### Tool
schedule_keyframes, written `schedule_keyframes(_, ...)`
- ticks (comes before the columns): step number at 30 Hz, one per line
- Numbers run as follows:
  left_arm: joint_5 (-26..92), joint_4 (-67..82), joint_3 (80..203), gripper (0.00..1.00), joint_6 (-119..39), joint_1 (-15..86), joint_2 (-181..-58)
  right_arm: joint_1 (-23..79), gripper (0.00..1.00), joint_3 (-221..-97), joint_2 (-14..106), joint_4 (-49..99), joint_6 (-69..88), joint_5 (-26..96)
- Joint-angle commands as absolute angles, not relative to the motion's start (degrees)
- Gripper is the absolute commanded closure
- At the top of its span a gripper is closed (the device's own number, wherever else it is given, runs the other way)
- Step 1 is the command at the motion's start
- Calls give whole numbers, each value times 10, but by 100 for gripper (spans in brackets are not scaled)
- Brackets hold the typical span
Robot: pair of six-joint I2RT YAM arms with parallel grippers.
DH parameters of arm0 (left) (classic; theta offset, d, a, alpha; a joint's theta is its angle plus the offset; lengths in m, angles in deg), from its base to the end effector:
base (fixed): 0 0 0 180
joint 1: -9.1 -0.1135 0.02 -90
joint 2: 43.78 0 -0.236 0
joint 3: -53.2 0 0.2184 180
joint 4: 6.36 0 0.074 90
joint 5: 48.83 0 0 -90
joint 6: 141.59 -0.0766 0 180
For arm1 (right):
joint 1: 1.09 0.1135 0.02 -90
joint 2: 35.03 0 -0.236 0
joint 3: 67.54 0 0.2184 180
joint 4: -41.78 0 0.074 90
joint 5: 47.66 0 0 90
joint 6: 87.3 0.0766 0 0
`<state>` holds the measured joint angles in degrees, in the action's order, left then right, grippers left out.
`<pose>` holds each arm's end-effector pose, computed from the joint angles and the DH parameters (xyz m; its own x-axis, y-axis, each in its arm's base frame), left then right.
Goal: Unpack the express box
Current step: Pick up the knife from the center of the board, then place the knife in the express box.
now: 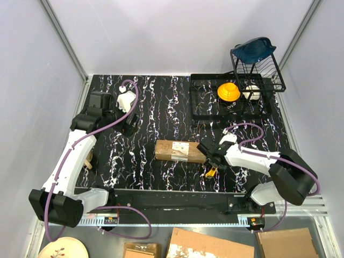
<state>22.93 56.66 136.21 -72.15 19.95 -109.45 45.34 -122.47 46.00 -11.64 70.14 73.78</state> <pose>0.2251 -0.0676 0.2886 -0.5197 0.4392 -0.7328 0.6152 0.7875 0.0357 0.1700 0.1208 0.1135 -0.7705 0.3332 -0.5434 0.4138 0.9099 -0.0288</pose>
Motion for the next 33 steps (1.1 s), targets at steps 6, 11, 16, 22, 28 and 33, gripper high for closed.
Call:
schedule_keyframes(6, 212, 562, 1395, 1, -720, 205, -1080, 451, 100, -1251, 385, -181, 702, 742)
schedule_keyframes(11, 206, 562, 1395, 1, -721, 211, -1078, 451, 98, -1308, 273, -211, 613, 773)
schedule_keyframes(16, 190, 561, 1396, 1, -720, 215, -1077, 451, 97, -1384, 255, -151, 406, 685)
schedule_keyframes(22, 166, 562, 1393, 1, -718, 215, -1075, 451, 96, -1469, 393, -44, 224, 524)
schedule_keyframes(28, 136, 571, 1390, 1, -740, 204, -1065, 453, 95, -1570, 528, -6, 126, 450)
schedule_keyframes(33, 66, 599, 1398, 1, -765, 154, -1073, 452, 94, -1570, 577, 31, 61, 394)
